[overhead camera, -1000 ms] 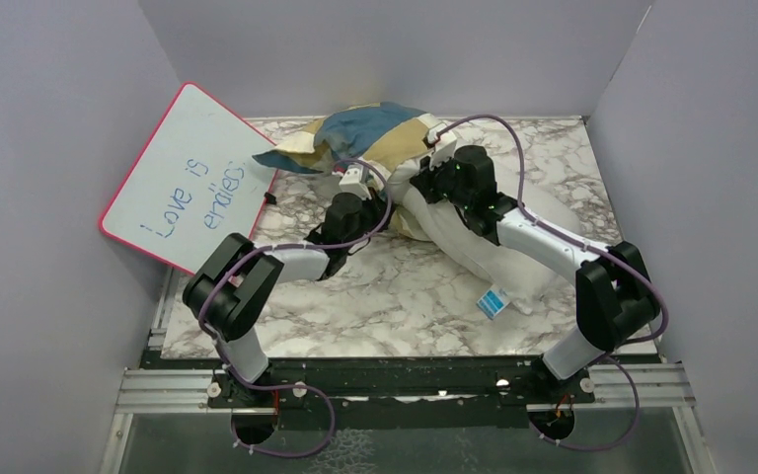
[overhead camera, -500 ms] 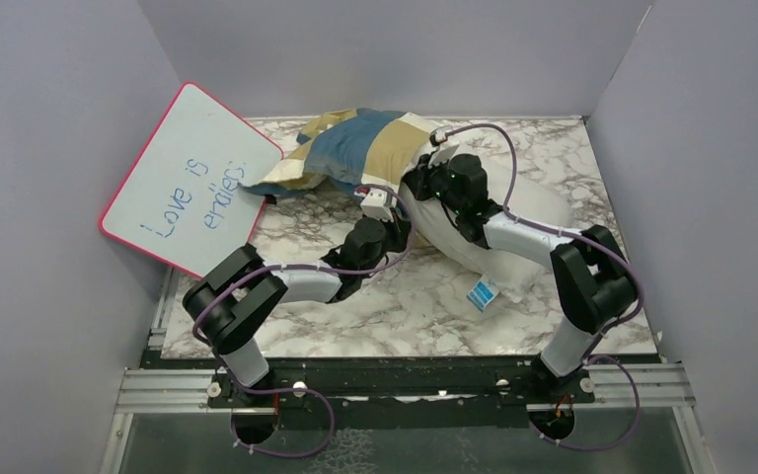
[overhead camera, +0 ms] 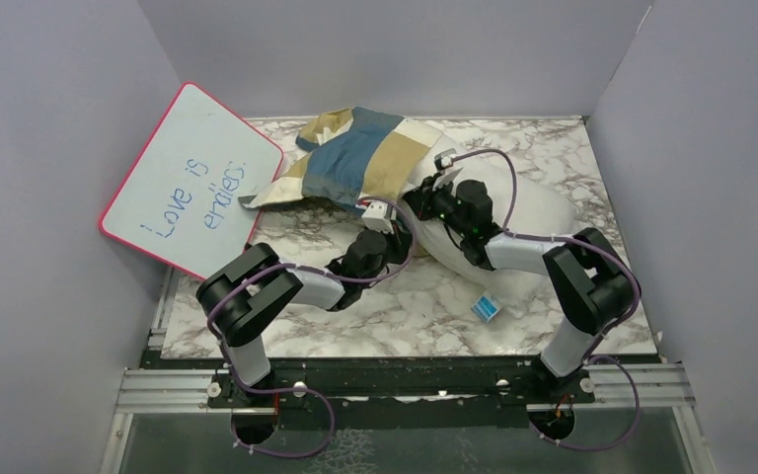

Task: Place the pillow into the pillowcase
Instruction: Stuff the pillow into the pillowcase.

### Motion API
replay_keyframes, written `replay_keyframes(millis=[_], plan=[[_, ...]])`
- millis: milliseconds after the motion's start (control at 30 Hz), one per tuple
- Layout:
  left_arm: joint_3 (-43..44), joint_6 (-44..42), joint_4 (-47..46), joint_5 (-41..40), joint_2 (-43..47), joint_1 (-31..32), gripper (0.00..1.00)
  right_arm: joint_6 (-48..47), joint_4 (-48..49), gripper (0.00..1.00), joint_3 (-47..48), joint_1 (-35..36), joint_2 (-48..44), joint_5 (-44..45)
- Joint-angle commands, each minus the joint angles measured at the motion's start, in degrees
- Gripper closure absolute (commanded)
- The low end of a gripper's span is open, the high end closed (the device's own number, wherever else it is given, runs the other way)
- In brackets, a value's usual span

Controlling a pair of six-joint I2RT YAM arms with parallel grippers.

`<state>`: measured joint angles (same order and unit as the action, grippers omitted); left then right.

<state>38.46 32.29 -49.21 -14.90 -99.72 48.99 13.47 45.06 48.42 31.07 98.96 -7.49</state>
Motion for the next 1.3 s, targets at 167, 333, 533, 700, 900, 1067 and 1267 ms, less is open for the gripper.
replay_keyframes(millis=[167, 333, 533, 700, 900, 1067, 1267], plan=[[-4.21, 2.77, -1.69, 7.51, 3.35, 3.79, 0.78, -2.35, -13.15, 0.79, -3.94, 0.14, -4.1, -5.28], [-7.72, 1.99, 3.82, 4.0, 12.27, 4.81, 0.57, -3.93, -35.8, 0.55, 2.88, 0.13, -10.72, -3.19], [-7.14, -1.74, 15.13, -2.51, 23.05, 5.68, 0.48, -5.09, -53.18, 0.38, 9.72, -1.48, -17.75, -6.61], [-3.63, -4.87, 23.1, -6.79, 26.17, 5.68, 0.43, -1.51, -55.21, 0.46, 12.46, -6.31, -22.94, -11.97], [5.95, -14.67, 29.62, -15.89, 22.9, 5.1, 0.35, 3.35, -49.05, 0.74, 15.84, -11.58, -18.62, -18.73], [20.9, -22.4, 39.46, -20.39, 12.81, 2.64, 0.3, 7.73, -41.82, 0.96, 18.8, -13.38, -11.4, -23.68], [30.47, -26.01, 41.57, -21.47, 2.75, -0.72, 0.26, 13.28, -28.91, 1.0, 14.22, -13.67, -1.47, -25.79]])
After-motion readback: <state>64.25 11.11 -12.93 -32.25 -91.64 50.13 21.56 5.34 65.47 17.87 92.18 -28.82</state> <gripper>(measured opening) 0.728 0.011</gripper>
